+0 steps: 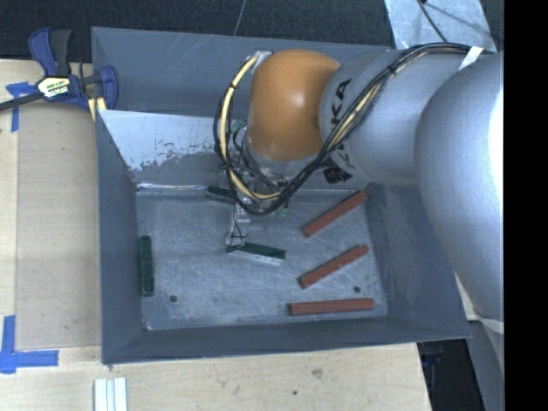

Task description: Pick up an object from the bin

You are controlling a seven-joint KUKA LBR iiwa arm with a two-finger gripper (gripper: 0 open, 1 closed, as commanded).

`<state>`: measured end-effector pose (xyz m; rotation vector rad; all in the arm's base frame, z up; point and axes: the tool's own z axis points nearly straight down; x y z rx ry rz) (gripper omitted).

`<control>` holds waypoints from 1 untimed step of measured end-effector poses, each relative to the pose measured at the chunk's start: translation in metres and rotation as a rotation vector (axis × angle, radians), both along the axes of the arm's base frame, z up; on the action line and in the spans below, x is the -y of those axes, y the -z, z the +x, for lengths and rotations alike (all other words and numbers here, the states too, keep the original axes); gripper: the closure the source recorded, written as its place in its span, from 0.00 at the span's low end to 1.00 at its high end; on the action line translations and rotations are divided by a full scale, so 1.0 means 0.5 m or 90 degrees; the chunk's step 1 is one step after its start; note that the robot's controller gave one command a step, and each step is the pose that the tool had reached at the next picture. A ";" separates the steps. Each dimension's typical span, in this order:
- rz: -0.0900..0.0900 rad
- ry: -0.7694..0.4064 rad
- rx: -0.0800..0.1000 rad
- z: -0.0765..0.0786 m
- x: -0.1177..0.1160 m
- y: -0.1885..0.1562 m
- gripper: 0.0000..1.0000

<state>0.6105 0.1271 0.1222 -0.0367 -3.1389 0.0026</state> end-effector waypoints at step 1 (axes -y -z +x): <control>0.001 0.000 0.005 0.022 0.096 0.098 1.00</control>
Offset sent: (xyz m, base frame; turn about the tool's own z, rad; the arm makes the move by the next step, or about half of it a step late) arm 0.0000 0.0000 0.0000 0.0000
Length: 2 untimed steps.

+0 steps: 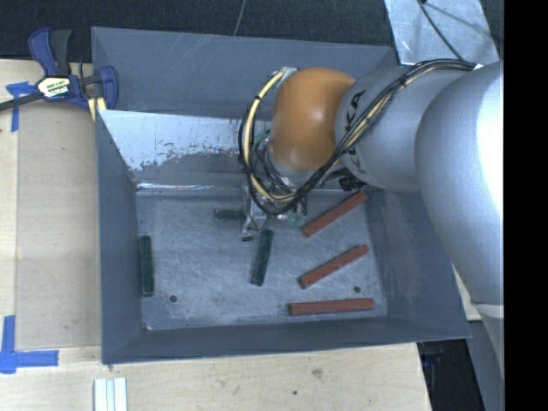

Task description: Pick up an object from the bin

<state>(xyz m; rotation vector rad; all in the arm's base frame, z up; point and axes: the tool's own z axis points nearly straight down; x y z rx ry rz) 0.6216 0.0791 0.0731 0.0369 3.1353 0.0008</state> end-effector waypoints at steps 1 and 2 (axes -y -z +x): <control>0.000 0.000 0.000 0.000 0.000 0.000 1.00; 0.000 0.028 0.001 -0.021 0.032 -0.330 1.00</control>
Offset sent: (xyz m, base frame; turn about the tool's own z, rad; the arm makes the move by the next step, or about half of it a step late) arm -0.0120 -0.0157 0.1626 0.0452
